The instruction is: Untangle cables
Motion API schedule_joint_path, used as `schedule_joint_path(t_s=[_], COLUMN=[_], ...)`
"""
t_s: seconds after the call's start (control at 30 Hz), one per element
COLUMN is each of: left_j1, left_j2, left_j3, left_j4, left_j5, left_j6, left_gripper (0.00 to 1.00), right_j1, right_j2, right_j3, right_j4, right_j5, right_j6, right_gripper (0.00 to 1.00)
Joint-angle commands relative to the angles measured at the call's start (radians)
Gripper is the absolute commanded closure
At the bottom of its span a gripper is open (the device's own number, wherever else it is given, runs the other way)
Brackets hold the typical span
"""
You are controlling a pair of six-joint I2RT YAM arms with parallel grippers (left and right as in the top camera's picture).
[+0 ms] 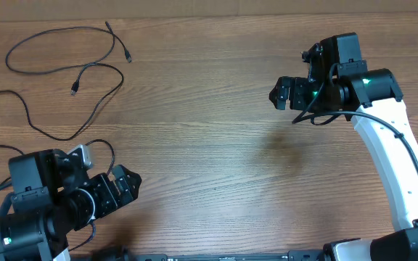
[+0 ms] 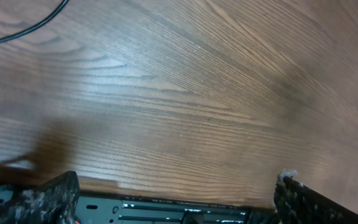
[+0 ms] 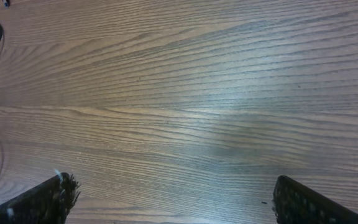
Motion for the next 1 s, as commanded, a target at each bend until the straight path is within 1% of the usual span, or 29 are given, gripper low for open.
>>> schedule_joint_path(t_s=[0.0,0.1,0.2,0.23,0.3,0.37,0.4,0.53,0.67,0.73,0.83,0.87,0.97], left_j1=[-0.103,-0.233,-0.309,-0.317,-0.318,-0.319,-0.319,-0.327,-0.333,-0.333,-0.333,-0.333,-0.332], left_j2=[-0.024,-0.084,-0.172,-0.225,-0.269,-0.327,-0.345,-0.471,-0.594,-0.621,-0.626,-0.627,-0.636], left_j3=[0.01,-0.025,-0.096,-0.132,-0.148,-0.155,-0.158,-0.2,-0.29,-0.313,-0.333,-0.355,-0.418], left_j4=[0.052,0.145,0.242,0.249,0.252,0.252,0.252,0.294,0.375,0.386,0.401,0.433,0.525], left_j5=[-0.054,-0.108,-0.193,-0.206,-0.235,-0.311,-0.322,-0.315,-0.283,-0.28,-0.246,-0.232,-0.229], left_j6=[0.031,0.031,0.03,0.03,0.031,0.032,0.04,0.144,0.15,0.162,0.229,0.256,0.268], left_gripper=[0.01,0.01,0.0,0.01,0.0,0.0,0.01,0.0,0.0,0.0,0.01,0.01,0.01], right_j1=[0.001,0.001,0.001,0.001,0.001,0.001,0.001,0.001,0.001,0.001,0.001,0.001,0.001], right_j2=[-0.021,-0.021,-0.021,-0.021,-0.021,-0.021,-0.021,-0.021,-0.021,-0.021,-0.021,-0.021,-0.021], right_j3=[0.015,0.015,0.015,0.015,0.015,0.015,0.015,0.015,0.015,0.015,0.015,0.015,0.015], right_j4=[0.003,0.003,0.003,0.003,0.003,0.003,0.003,0.003,0.003,0.003,0.003,0.003,0.003], right_j5=[0.007,0.007,0.007,0.007,0.007,0.007,0.007,0.007,0.007,0.007,0.007,0.007,0.007], right_j6=[-0.004,-0.004,-0.004,-0.004,-0.004,-0.004,-0.004,-0.004,-0.004,-0.004,-0.004,-0.004,-0.004], right_gripper=[0.0,0.0,0.0,0.0,0.0,0.0,0.0,0.0,0.0,0.0,0.0,0.0,0.0])
